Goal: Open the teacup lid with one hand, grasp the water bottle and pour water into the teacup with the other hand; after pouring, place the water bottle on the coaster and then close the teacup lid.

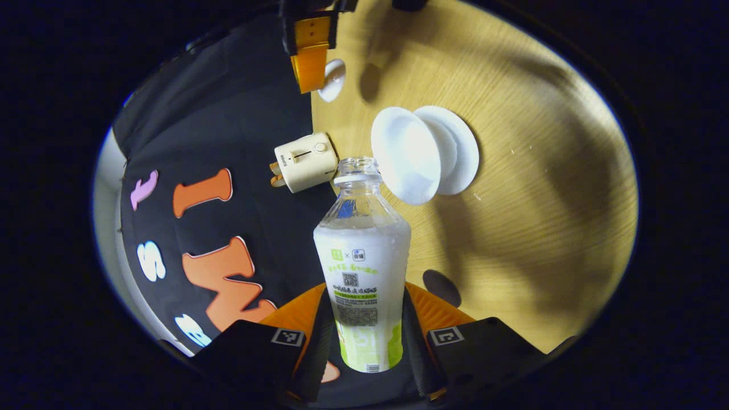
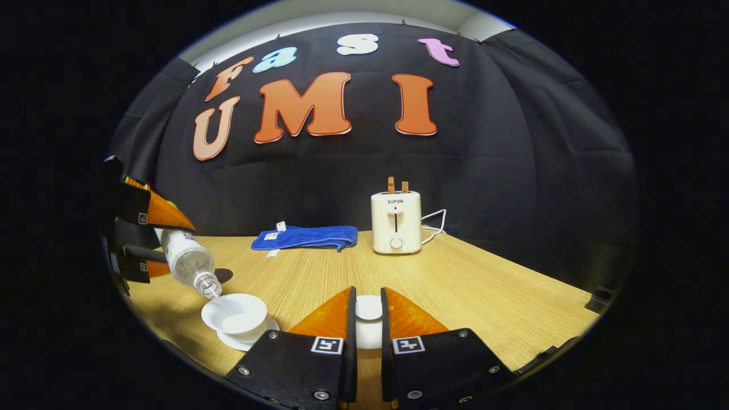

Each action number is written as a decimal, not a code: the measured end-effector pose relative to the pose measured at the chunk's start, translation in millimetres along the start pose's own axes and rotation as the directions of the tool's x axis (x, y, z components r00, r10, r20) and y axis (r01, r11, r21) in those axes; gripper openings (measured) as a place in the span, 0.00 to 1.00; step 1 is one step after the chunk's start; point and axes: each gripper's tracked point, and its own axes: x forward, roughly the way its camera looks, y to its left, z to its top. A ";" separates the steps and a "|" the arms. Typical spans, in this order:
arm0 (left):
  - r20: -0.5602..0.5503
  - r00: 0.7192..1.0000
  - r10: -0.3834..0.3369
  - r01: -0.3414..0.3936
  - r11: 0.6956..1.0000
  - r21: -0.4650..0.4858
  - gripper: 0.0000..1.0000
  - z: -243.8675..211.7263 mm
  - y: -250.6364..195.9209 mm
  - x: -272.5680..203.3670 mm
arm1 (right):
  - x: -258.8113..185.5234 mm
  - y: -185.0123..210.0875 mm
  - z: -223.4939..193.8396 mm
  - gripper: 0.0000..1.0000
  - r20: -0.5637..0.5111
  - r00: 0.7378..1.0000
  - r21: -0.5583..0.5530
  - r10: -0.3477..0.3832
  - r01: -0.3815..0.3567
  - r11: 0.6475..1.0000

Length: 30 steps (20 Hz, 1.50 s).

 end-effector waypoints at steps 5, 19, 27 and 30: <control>0.025 1.000 0.002 0.007 0.924 -0.383 0.65 -6.8 -10.9 -0.3 | 0.5 -0.8 -0.9 0.17 -0.004 1.000 -0.007 -0.009 0.009 1.000; 0.053 0.983 0.173 0.042 0.068 -0.997 0.60 -56.1 33.7 28.3 | 5.4 -3.5 -8.2 0.17 -0.056 0.998 -0.016 -0.041 0.040 0.999; -0.016 0.967 0.254 0.049 -0.248 -0.968 0.63 -111.8 31.6 39.9 | 7.9 -5.0 -12.2 0.17 -0.090 0.995 -0.018 -0.052 0.050 0.999; -0.045 0.961 0.274 0.034 -0.275 -0.961 0.63 -126.5 24.6 54.7 | 7.7 -5.9 -12.3 0.17 -0.094 0.994 -0.021 -0.057 0.055 0.998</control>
